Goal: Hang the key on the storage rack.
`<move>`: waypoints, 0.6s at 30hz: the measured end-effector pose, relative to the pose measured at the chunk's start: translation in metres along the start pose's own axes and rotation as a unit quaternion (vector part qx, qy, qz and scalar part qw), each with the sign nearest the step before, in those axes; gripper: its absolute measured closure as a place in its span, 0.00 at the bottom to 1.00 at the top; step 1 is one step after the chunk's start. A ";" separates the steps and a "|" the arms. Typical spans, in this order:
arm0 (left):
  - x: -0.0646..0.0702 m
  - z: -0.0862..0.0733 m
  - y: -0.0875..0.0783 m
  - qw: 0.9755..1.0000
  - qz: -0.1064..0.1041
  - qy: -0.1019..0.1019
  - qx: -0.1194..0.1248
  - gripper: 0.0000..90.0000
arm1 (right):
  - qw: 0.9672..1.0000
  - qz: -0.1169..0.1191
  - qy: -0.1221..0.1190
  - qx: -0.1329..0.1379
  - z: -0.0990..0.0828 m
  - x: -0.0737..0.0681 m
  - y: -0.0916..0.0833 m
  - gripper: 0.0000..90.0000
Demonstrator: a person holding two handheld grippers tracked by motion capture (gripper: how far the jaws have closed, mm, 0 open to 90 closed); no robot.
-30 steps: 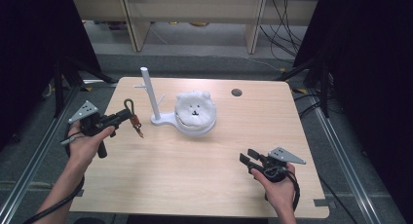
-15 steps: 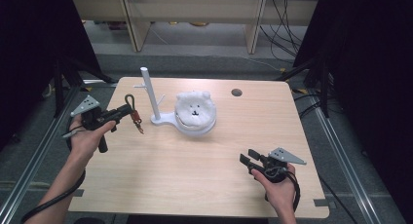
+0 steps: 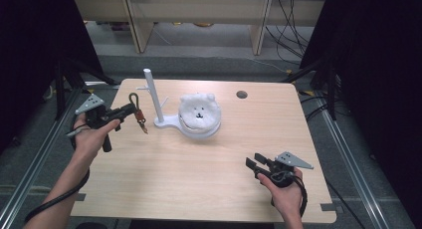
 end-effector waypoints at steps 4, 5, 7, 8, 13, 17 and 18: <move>-0.001 0.003 0.002 1.000 0.003 0.000 0.000 0.93 | 1.000 0.002 0.008 -0.004 -0.001 -0.002 -0.001 0.60; -0.002 0.004 0.003 1.000 0.003 0.001 0.000 0.93 | 1.000 0.002 0.007 -0.003 0.000 -0.002 0.000 0.60; -0.002 0.006 0.004 1.000 0.005 0.003 0.000 0.93 | 1.000 0.001 0.005 -0.002 0.000 -0.001 0.000 0.60; -0.003 0.006 0.004 1.000 0.007 0.005 0.000 0.93 | 1.000 0.001 0.004 -0.002 -0.001 -0.001 -0.001 0.60; -0.006 0.010 0.009 1.000 0.010 0.003 -0.002 0.93 | 1.000 -0.004 -0.013 0.004 0.000 0.003 0.000 0.60; -0.008 0.013 0.013 1.000 0.011 0.002 -0.003 0.93 | 1.000 -0.003 -0.013 0.004 0.000 0.002 0.000 0.60; -0.009 0.014 0.014 1.000 0.013 0.002 -0.005 0.93 | 1.000 -0.004 -0.014 0.002 0.000 0.003 0.000 0.60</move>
Point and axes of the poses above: each handheld gripper's, and its own axes: y roughly forward along the jaws, z roughly out of its top, x roughly to its right, the point moved 7 cm from there along y, roughly forward along the jaws, and after that the axes turned 5 degrees about -x, right-handed, at the moved point
